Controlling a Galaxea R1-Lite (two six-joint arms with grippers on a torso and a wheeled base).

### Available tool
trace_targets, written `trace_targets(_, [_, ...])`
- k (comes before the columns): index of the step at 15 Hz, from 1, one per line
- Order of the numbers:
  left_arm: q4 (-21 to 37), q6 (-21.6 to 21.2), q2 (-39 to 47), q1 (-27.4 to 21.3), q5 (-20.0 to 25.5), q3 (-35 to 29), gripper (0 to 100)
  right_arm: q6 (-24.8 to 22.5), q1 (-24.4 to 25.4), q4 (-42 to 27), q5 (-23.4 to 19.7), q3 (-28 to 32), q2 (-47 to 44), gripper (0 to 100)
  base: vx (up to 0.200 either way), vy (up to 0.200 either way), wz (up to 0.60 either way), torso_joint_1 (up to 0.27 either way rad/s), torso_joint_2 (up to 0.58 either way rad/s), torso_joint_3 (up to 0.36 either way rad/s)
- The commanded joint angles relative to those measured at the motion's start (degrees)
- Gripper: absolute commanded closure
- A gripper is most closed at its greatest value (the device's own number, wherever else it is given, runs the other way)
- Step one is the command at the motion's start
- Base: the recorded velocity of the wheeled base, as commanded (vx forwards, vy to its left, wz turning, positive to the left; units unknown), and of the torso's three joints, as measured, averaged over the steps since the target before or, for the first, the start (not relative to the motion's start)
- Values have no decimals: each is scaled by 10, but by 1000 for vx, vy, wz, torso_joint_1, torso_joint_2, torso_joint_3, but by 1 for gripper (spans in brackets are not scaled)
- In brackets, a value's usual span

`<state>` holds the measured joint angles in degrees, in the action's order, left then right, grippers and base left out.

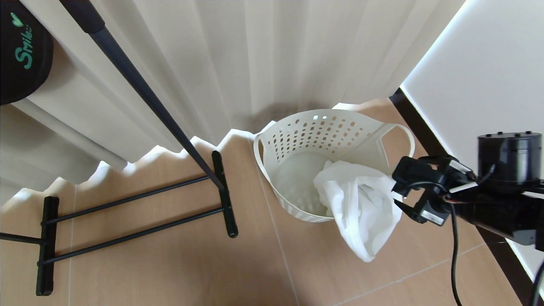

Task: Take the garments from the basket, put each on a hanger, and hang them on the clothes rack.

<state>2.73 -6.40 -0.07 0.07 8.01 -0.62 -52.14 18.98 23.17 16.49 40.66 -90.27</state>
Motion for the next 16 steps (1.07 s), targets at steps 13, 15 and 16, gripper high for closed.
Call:
trace_targets(13, [0,0,1,0,0,0,0,75,11,106,71,72,-206,0,0,0,0,0,0,0])
trace_targets(15, [0,0,1,0,0,0,0,78,10,128,91,85,-229,0,0,0,0,0,0,0])
trace_targets(16, [0,0,1,0,0,0,0,78,8,148,100,93,-241,0,0,0,0,0,0,0])
